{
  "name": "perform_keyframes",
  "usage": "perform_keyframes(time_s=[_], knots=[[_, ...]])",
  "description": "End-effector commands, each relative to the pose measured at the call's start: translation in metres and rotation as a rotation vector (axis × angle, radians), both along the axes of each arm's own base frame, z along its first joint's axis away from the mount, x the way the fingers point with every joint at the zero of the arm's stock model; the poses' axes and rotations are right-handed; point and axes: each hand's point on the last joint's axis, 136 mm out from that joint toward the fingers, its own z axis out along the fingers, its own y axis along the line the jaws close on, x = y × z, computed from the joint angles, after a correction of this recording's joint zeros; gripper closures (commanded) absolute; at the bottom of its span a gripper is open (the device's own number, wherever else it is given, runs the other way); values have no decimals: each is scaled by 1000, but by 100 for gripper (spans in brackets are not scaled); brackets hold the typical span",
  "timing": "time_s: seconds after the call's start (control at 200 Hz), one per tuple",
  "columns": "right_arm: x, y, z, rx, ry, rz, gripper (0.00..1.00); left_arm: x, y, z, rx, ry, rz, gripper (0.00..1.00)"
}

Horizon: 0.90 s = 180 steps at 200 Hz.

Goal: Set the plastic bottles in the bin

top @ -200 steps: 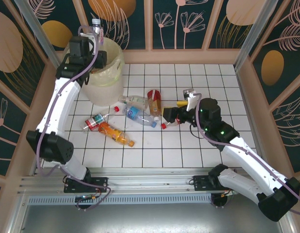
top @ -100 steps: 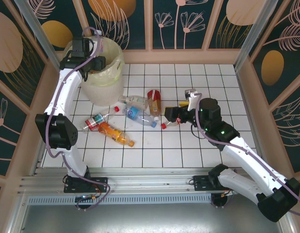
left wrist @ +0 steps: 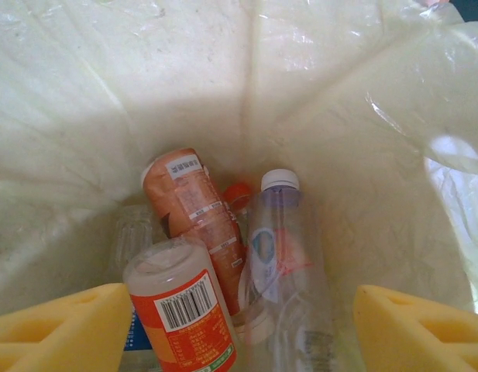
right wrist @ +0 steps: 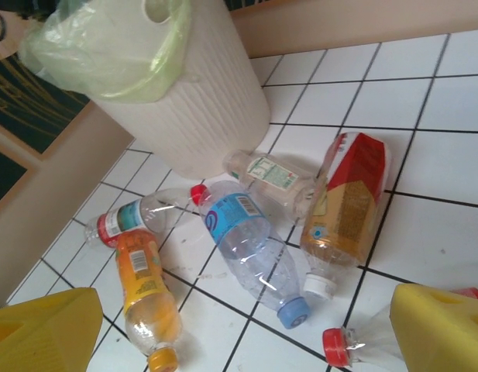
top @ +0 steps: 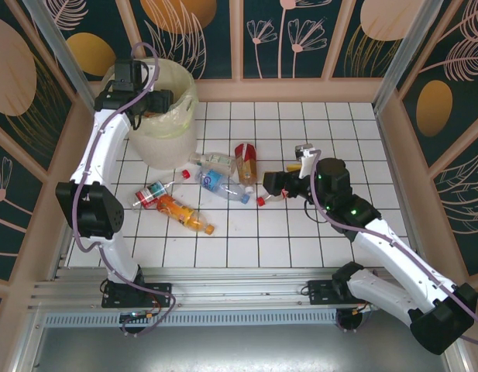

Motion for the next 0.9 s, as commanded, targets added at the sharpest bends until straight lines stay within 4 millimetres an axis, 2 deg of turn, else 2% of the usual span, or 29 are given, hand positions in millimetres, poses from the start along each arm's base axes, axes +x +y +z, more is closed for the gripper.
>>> perform_keyframes(time_s=[0.0,0.065,0.075,0.1,0.17,0.205,0.365,0.385,0.39,0.395,0.485,0.585,0.736,0.766,0.896], knots=[[9,-19,-8,-5,34,-123,5,-12,-7,54,-85,-125,-8,18],[13,-27,-14,-1,62,-188,5,-17,-13,72,-141,-182,-20,15],[13,-28,-15,0,65,-197,5,-23,-14,83,-154,-208,-26,14],[14,-30,-17,4,79,-216,5,-28,-16,94,-178,-240,-39,13],[16,-39,-26,17,125,-287,5,-43,-27,115,-258,-303,-84,5],[17,-44,-31,19,148,-325,5,-52,-33,120,-297,-324,-116,2],[17,-60,-60,1,234,-432,5,-101,-66,133,-506,-360,-299,1],[17,-61,-63,0,242,-439,5,-108,-71,127,-535,-341,-327,1],[17,-62,-64,-1,245,-440,5,-111,-73,132,-542,-351,-338,1],[17,-62,-65,-2,247,-442,5,-112,-74,126,-550,-335,-342,1],[17,-66,-79,-16,292,-467,5,-148,-94,124,-667,-322,-471,1],[18,-64,-93,-19,343,-471,7,-180,-110,105,-777,-264,-563,1],[18,-58,-120,-10,430,-487,7,-209,-137,65,-812,-167,-614,1],[19,-57,-125,-10,443,-489,7,-214,-142,49,-815,-129,-622,1],[23,-54,-146,-24,487,-504,6,-236,-163,24,-819,-64,-711,1]])
